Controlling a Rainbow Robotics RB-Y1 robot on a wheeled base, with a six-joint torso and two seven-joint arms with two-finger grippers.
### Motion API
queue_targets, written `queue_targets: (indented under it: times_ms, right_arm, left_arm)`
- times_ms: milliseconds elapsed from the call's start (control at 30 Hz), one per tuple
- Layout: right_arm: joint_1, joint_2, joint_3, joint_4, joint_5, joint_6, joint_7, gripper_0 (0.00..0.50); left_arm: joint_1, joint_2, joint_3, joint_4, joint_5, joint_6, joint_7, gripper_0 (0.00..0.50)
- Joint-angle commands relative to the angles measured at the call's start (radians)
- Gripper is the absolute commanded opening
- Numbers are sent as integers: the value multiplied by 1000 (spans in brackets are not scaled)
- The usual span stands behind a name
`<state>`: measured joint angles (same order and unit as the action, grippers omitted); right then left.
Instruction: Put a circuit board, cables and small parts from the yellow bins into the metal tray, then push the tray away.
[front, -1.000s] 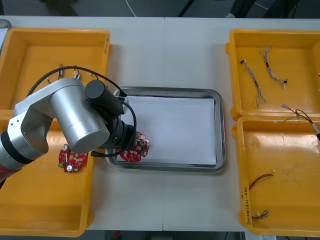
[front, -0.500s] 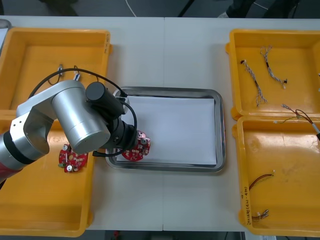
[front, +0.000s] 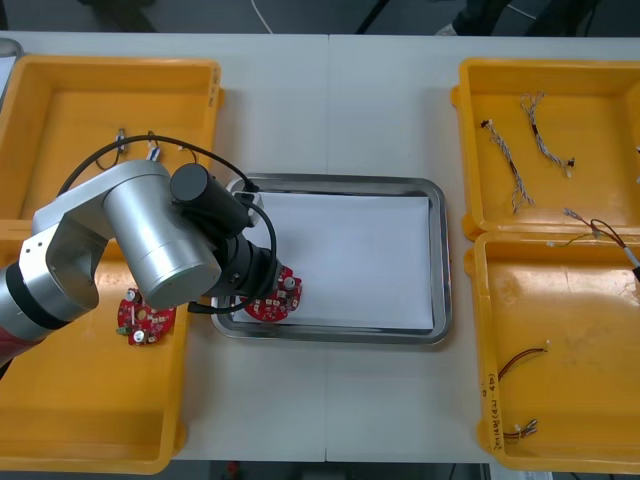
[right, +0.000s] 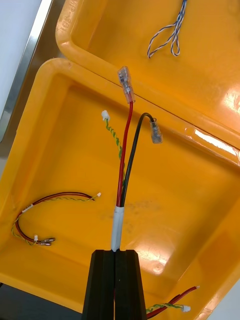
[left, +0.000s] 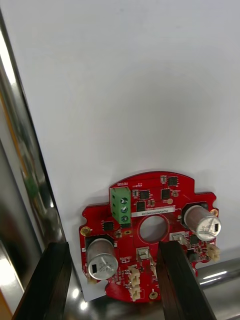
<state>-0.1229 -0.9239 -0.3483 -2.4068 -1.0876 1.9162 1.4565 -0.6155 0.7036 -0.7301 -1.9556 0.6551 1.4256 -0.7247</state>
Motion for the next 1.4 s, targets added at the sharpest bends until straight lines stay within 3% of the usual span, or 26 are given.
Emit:
queue_targets:
  times_ms: [33,333,533,800,1067,1267,1400]
  right_arm:
    - [-17,-12,11,-28,5,4,28,0]
    - [-41,-12,11,-28,-31,4,41,0]
    - [-103,-30,66,-29,-67,4,48,0]
    - [-271,-36,250,-35,-81,4,48,0]
    - [-501,-26,543,-9,-40,4,48,0]
    - [-627,56,712,34,28,4,50,0]
    - [-698,157,810,81,77,4,62,0]
  left_arm:
    - [-40,-19,29,-85,17,27,80,500]
    - [-40,-6,166,-200,74,196,70,500]
    - [-38,13,305,-224,153,306,-15,500]
    - [-38,50,506,-181,267,424,-167,500]
    - [-40,51,669,-54,290,481,-346,500]
    - [-46,51,742,58,273,483,-472,500]
    - [-90,65,752,170,250,484,-558,500]
